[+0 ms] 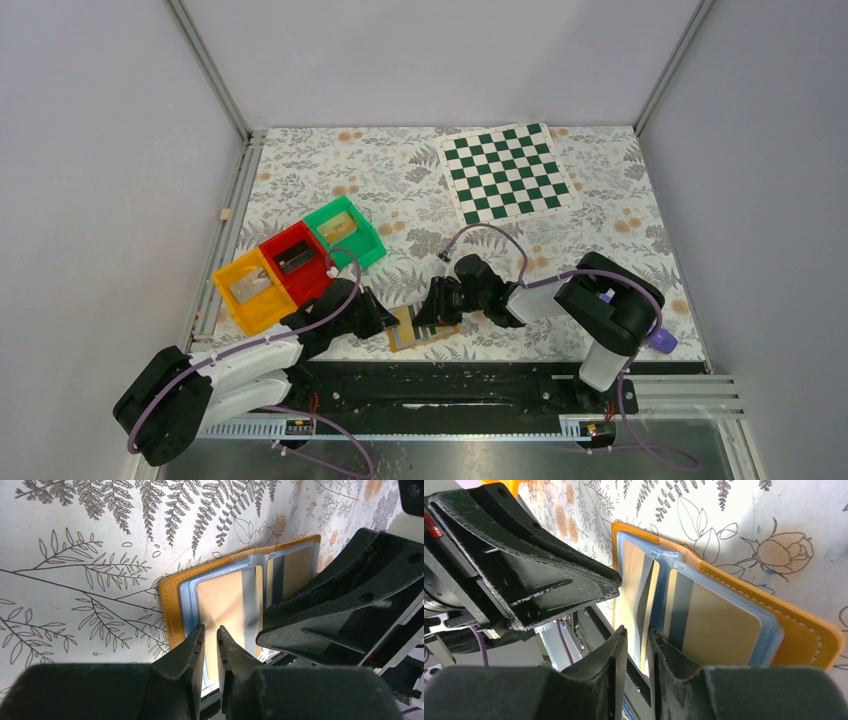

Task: Take the credit cards out of the card holder
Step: Remove the credit card from the card holder.

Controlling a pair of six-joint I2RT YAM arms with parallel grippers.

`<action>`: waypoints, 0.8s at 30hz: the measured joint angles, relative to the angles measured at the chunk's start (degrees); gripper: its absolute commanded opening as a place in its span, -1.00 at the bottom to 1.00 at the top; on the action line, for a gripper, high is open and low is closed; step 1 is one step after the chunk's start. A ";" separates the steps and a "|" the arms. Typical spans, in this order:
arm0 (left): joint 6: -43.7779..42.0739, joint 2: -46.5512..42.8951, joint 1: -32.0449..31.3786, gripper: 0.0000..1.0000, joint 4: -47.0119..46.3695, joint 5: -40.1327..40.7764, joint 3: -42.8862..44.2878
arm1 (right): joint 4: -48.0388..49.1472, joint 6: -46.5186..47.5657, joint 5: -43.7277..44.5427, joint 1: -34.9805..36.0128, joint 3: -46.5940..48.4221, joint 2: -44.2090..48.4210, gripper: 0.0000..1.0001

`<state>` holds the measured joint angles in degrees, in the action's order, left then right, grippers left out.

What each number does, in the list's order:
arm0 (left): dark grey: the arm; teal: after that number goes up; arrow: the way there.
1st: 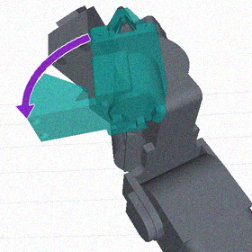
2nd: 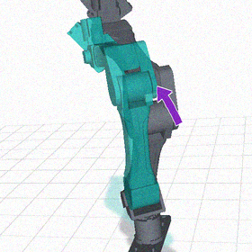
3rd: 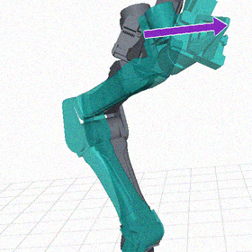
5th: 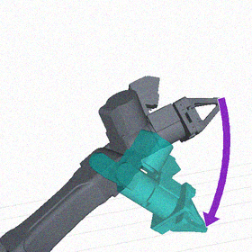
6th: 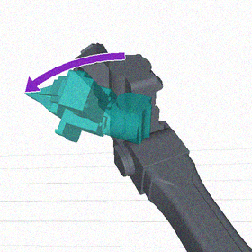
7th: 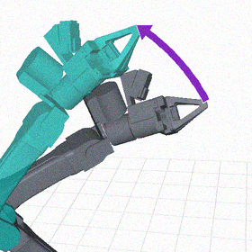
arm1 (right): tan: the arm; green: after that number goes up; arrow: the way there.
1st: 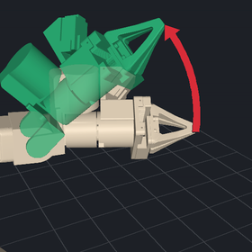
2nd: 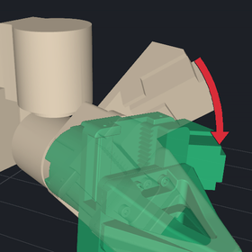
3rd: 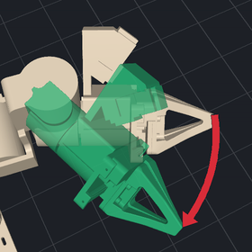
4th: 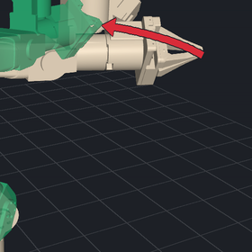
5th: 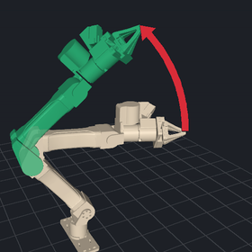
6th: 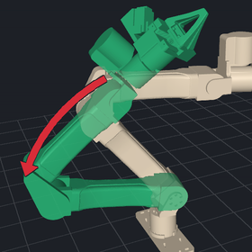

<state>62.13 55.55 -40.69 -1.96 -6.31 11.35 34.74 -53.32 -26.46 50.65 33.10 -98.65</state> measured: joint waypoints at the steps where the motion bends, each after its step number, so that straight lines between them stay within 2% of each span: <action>1: 0.13 -0.02 0.00 -0.70 -0.24 -0.02 -0.15 | 0.37 -0.20 0.00 0.00 0.00 -0.09 -0.60; 6: 0.81 -0.09 0.02 -0.70 -0.98 -0.50 -0.52 | 2.58 -1.05 -0.07 -0.04 0.00 -0.11 -0.99; 16: 1.33 0.79 -0.20 -0.71 -1.75 -1.36 -0.74 | 5.22 -1.53 -0.70 -1.49 -2.99 0.59 -1.00; 20: 1.44 1.97 -0.20 -0.71 -2.89 -1.88 -0.72 | 5.51 -1.42 -1.03 -2.38 -4.15 2.05 -0.91; 24: 1.53 3.23 -0.20 -0.72 -3.91 -2.29 -0.46 | 5.49 -1.40 -1.38 -3.06 -4.59 2.32 -0.92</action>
<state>63.66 58.78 -40.88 -5.87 -8.60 10.90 40.23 -54.72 -27.83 47.59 28.51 -96.33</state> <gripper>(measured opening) 0.144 0.049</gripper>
